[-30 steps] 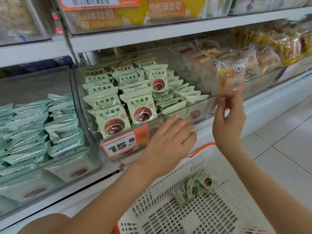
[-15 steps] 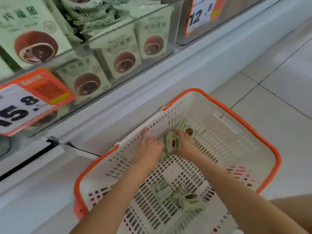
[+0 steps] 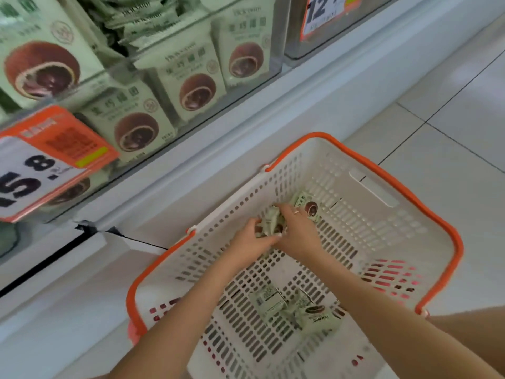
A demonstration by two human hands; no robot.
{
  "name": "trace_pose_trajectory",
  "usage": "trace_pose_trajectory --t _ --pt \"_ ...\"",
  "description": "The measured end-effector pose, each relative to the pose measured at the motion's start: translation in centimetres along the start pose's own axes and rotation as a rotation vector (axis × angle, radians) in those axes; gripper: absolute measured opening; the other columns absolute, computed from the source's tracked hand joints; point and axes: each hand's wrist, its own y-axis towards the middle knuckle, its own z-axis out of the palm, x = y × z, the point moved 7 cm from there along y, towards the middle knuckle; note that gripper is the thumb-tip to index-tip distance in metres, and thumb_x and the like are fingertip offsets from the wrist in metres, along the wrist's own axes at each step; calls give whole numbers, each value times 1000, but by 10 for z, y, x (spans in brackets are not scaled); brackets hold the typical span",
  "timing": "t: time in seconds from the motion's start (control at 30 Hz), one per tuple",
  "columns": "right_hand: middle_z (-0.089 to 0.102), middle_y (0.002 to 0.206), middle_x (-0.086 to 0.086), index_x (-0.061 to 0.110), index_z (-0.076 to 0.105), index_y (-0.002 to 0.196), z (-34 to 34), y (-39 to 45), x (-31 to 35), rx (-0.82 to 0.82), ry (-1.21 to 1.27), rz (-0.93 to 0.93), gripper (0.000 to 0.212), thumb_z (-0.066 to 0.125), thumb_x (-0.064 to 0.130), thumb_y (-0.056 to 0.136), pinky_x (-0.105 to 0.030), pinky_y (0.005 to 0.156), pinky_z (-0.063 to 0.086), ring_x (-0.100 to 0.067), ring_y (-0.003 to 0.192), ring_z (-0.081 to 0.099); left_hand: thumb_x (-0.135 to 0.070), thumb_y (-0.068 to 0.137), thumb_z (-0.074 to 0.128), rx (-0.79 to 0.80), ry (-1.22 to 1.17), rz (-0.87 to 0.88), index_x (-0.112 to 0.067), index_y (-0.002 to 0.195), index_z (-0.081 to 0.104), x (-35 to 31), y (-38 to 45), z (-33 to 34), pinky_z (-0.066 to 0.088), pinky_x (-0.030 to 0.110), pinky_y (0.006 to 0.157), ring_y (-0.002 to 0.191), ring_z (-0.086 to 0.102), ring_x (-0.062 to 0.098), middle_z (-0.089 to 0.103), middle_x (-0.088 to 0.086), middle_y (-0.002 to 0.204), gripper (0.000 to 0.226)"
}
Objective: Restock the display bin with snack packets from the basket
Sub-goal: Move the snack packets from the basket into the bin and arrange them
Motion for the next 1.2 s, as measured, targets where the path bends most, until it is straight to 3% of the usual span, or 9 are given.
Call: trace_pose_trajectory --t 0.07,0.27,0.4,0.53,0.67,0.8,0.87,1.07,1.2 --pt "55 129 1 27 35 141 -22 -12 22 -22 -11 -75 84 77 34 69 -31 99 33 -19 123 35 -38 86 67 -18 -188 -84 -17 121 51 -11 -10 -7 53 37 90 99 63 16 63 -3 112 44" --pt "45 123 9 31 25 145 -96 -48 87 -51 -67 -287 98 78 52 66 -33 106 29 -14 125 24 -13 87 64 -104 -233 79 -18 99 63 -71 -65 -49 58 40 78 88 69 23 71 5 95 13" --pt "51 122 11 47 41 129 -155 -66 108 -50 255 -264 65 67 62 71 -33 98 41 -8 116 45 -7 88 61 -46 -327 178 -11 115 62 -115 -128 -73 55 39 87 94 69 24 71 11 105 27" --pt "62 81 -3 26 58 119 -211 -88 160 -20 518 -341 35 67 18 86 -26 67 54 -6 68 63 1 91 57 32 -325 297 -4 120 57 -159 -197 -93 55 31 80 93 67 22 67 15 113 29" --pt "67 94 -6 15 65 101 -252 -99 210 -6 499 -415 22 68 3 83 -45 79 58 -24 85 66 -1 89 61 -25 -366 410 -13 109 61 -178 -235 -123 58 24 72 88 67 11 68 6 109 23" --pt "67 101 -9 22 62 93 -299 -86 230 -164 440 -423 23 69 2 82 -46 80 57 -32 92 65 -15 86 67 -518 425 567 -19 116 59 -174 -243 -171 50 32 86 104 57 16 60 -1 116 31" --pt "68 102 -7 20 63 96 -315 -71 244 -223 409 -429 20 69 5 83 -47 79 58 -28 93 68 -18 83 63 -669 693 630 -24 106 60 -178 -251 -179 51 37 80 102 56 19 59 -3 108 24" --pt "65 106 -4 18 64 108 -317 -3 302 -353 251 -511 23 68 14 86 -14 64 52 -12 83 60 -12 90 51 -855 1126 631 -18 137 43 -173 -247 -198 27 39 109 141 20 22 34 3 148 48" --pt "66 99 -6 16 68 107 -293 46 320 -296 202 -476 25 71 13 83 -37 82 56 -20 85 61 -4 67 78 -845 1314 847 -12 128 59 -164 -241 -208 26 44 106 132 43 30 52 13 138 64"
